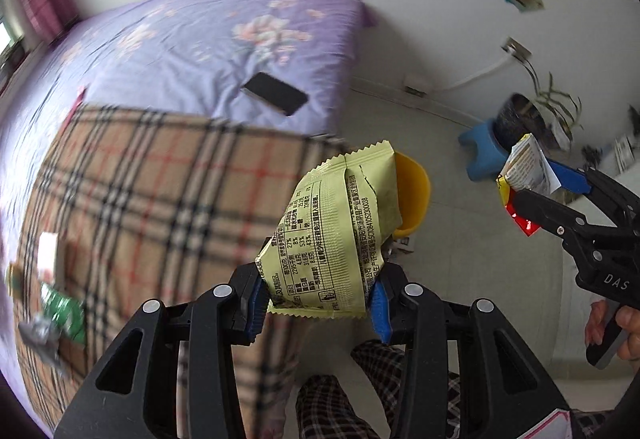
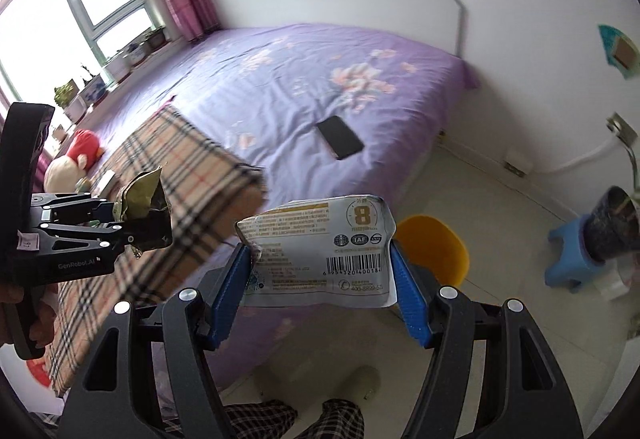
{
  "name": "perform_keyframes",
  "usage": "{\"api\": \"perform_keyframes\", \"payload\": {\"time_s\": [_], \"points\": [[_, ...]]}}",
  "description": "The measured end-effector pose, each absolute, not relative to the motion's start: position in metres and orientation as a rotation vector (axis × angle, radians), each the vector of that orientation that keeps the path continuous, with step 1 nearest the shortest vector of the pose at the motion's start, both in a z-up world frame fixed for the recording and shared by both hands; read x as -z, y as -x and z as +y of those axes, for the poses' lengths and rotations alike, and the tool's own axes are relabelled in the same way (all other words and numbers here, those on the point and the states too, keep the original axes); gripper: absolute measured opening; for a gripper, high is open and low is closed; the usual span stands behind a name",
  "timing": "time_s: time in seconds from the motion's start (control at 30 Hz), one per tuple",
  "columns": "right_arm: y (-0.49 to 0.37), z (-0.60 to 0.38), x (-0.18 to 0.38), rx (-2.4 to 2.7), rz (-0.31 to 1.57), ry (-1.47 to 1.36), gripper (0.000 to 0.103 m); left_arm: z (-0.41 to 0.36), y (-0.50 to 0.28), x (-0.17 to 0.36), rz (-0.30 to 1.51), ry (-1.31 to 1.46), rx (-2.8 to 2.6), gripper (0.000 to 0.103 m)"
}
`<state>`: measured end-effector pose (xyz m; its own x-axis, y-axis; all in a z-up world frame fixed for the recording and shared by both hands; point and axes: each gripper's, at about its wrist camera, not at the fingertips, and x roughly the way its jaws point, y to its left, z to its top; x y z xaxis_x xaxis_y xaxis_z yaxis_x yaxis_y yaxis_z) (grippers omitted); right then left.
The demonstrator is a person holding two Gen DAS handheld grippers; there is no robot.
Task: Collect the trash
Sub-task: 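Carry the snack bag and foil packet with both tools over the yellow bin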
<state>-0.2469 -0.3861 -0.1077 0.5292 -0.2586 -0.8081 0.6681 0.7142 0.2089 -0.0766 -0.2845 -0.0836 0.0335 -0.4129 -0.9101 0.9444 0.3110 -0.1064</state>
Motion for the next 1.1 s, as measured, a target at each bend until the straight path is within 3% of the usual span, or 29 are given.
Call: {"api": "perform_keyframes", "payload": {"time_s": [0.4, 1.1], "points": [[0.313, -0.465, 0.164, 0.707, 0.902, -0.636, 0.069, -0.4, 0.142, 0.138, 1.087, -0.84, 1.323, 0.043], [0.282, -0.568, 0.363, 0.537, 1.199, -0.716, 0.069, -0.527, 0.153, 0.308, 1.318, -1.055, 1.228, 0.043]]}}
